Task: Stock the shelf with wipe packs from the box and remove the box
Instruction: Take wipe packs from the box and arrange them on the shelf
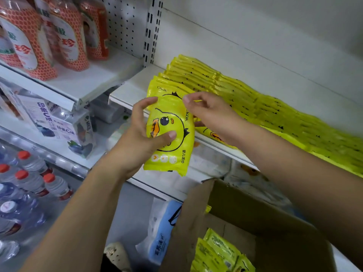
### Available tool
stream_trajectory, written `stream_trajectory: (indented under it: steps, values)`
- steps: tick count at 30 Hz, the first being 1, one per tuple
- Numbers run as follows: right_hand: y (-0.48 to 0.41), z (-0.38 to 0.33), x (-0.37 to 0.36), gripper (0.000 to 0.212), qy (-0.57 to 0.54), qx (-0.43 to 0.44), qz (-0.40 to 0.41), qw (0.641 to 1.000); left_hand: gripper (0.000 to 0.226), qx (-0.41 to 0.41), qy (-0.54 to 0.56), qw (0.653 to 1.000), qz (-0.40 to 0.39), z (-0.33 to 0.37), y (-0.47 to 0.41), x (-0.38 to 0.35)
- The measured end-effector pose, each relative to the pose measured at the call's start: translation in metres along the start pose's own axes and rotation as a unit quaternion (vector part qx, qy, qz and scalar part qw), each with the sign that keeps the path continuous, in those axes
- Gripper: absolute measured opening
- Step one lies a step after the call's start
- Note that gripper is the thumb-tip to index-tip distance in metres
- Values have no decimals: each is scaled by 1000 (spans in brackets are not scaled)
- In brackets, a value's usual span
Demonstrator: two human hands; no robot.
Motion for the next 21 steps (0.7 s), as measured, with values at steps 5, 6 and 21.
stream_trajectory:
  steps: [5, 6, 21]
  values:
    - [29, 23, 16, 36, -59, -25, 21, 998, 77, 85, 6, 996, -16, -24, 3, -31]
    - [37, 29, 20, 34, -78, -32, 49, 995, 69, 107, 4, 994, -13, -29, 4, -36]
    - [151, 119, 36, 26, -211, -146, 97, 962, 33, 258, 147, 951, 82, -68, 38, -84]
Point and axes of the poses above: each hand's wrist, its own y-axis away from the middle knuckle, its own x-axis out of the back of the hand, z = x × y, the point moved 7 cm from there along -y, towards the middle knuckle, and after that the axes turned 6 degrees about y, right-handed, at the moved point
